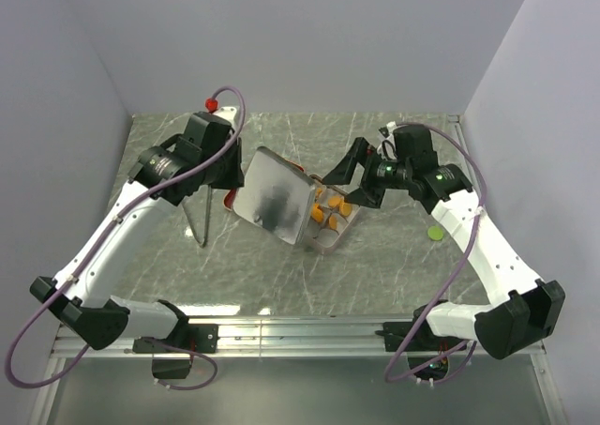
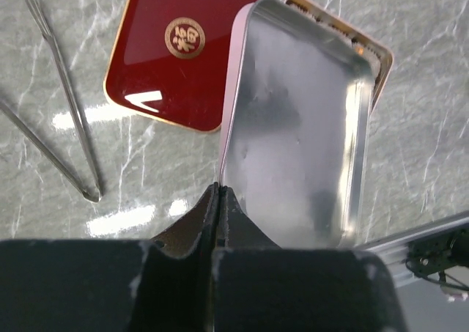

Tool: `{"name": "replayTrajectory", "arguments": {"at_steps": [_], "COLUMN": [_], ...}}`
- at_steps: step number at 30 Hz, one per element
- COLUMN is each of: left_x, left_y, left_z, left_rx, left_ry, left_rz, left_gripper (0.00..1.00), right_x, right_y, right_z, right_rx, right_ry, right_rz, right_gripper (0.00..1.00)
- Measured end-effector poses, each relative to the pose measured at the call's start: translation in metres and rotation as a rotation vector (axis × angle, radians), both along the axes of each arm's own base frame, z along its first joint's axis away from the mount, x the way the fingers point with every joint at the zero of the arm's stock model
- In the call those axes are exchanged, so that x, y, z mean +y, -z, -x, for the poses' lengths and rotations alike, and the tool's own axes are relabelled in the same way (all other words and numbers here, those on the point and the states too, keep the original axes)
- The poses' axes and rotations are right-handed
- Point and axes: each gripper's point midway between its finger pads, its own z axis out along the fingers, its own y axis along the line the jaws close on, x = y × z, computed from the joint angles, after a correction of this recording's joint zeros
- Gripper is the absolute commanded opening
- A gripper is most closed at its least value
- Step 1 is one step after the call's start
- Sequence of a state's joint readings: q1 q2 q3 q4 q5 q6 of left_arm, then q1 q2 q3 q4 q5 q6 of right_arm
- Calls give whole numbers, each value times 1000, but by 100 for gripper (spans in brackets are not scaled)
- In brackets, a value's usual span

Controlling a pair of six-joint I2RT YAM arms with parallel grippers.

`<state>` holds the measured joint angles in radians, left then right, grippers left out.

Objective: Pack the cookies

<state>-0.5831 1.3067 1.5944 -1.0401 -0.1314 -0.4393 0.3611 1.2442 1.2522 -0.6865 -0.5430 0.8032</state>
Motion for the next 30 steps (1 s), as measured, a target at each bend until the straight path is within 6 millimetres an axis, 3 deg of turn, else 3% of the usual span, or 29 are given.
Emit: {"name": "replayTrajectory", "arguments": {"at_steps": [5,12,22,24,30], "left_x": [2,7,28,30,33], "left_y": [-17,-56,-145,-154,-144], "left_z": [-11,-17,1,3,7], "left_rx": [-50,-196,-549,-623,-728], "left_ry": [-30,-38,1,22,84], "left_rz": [1,38,120,122,60], "left_gripper": [0,0,0,1,1], "right_x": [3,-19,2,6,20], "right_y": [-15,-14,42,45,24], "right_z": [-11,-41,-51,-52,-58], "right_rx": [37,187,630,699,767], "right_ry": [42,179,153,136,56], "right_rz": [-134,-289,-370,-370,-388], "right_gripper": [100,100,100,100,100]}}
